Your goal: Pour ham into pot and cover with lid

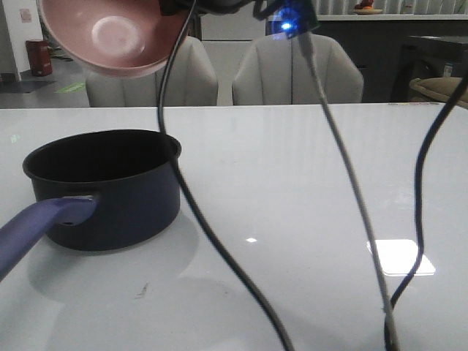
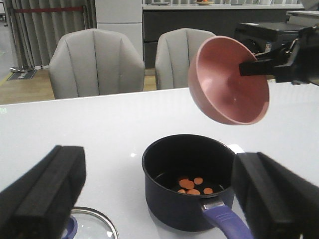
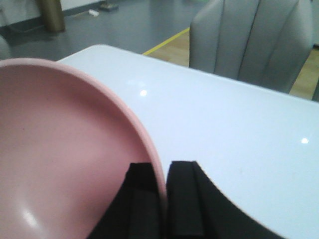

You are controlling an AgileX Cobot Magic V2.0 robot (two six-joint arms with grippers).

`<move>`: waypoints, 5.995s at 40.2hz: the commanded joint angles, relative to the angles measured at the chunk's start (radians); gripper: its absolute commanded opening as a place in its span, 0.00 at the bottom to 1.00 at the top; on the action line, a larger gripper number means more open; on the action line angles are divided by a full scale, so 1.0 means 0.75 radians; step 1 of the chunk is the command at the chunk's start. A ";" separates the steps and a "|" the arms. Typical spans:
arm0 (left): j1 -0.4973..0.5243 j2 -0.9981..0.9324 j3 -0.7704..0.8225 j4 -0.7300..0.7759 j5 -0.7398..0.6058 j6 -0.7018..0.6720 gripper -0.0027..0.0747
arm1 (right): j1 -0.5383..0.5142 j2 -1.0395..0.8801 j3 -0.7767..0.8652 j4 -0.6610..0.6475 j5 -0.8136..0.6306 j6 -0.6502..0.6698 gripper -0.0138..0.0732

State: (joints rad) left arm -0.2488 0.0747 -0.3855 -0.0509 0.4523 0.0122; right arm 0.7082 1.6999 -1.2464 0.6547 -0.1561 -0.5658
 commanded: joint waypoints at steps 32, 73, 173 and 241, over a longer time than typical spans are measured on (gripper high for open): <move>-0.011 0.016 -0.034 -0.010 -0.105 0.002 0.86 | -0.859 -0.025 -0.036 -0.112 1.050 0.026 0.32; -0.011 0.016 -0.034 -0.010 -0.105 0.002 0.86 | -0.811 -0.146 -0.146 -0.136 1.180 0.023 0.59; 0.004 0.869 -0.361 0.610 0.181 -0.801 0.93 | -0.508 -2.069 1.421 -0.126 0.307 -0.016 0.34; 0.566 2.215 -1.023 -0.019 0.519 -0.090 0.83 | -0.508 -2.069 1.421 -0.126 0.307 -0.016 0.34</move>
State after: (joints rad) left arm 0.1816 1.7739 -1.1231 -0.0650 0.8531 -0.0520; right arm 0.3269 0.1398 -0.1527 0.5543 0.1437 -0.5721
